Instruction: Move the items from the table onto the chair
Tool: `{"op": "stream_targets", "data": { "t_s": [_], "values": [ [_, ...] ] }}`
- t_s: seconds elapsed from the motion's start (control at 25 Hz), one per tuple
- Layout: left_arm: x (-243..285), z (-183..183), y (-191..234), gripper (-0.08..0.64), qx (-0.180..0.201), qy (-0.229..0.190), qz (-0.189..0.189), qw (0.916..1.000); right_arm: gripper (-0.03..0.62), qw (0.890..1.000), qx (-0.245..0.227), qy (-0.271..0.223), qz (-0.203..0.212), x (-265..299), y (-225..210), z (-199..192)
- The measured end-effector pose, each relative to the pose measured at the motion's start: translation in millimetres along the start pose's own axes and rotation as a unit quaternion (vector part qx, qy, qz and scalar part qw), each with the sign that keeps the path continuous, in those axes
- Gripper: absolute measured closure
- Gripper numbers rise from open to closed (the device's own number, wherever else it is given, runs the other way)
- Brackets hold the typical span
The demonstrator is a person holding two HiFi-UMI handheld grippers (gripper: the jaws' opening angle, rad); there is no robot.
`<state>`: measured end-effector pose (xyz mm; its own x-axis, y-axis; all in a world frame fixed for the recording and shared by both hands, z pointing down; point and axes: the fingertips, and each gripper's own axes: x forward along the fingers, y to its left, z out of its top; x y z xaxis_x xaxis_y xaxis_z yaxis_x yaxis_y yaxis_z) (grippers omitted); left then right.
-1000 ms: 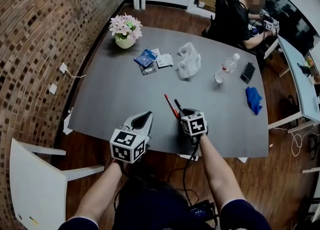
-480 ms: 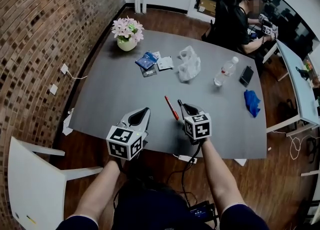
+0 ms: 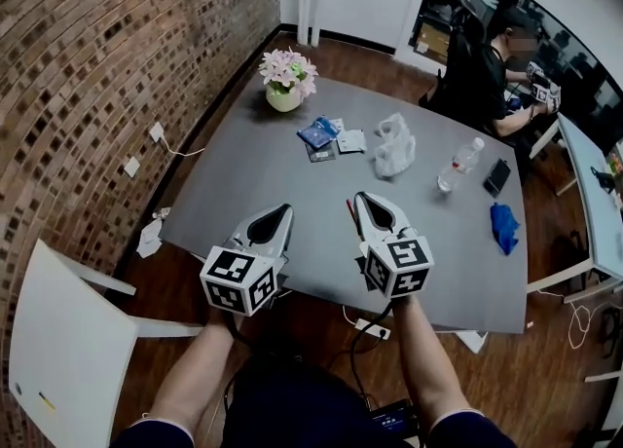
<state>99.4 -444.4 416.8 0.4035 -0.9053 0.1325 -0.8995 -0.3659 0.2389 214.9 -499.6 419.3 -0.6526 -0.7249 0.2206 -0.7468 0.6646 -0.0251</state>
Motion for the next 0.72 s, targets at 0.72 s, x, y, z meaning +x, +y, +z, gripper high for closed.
{"op": "stream_targets", "data": {
  "t_s": [0.72],
  "values": [
    [-195.7,59.1,89.8,0.548,0.020,-0.104,0.216,0.9705,0.591,0.962,-0.062,-0.091,0.248,35.0,226.3,88.0]
  ]
}}
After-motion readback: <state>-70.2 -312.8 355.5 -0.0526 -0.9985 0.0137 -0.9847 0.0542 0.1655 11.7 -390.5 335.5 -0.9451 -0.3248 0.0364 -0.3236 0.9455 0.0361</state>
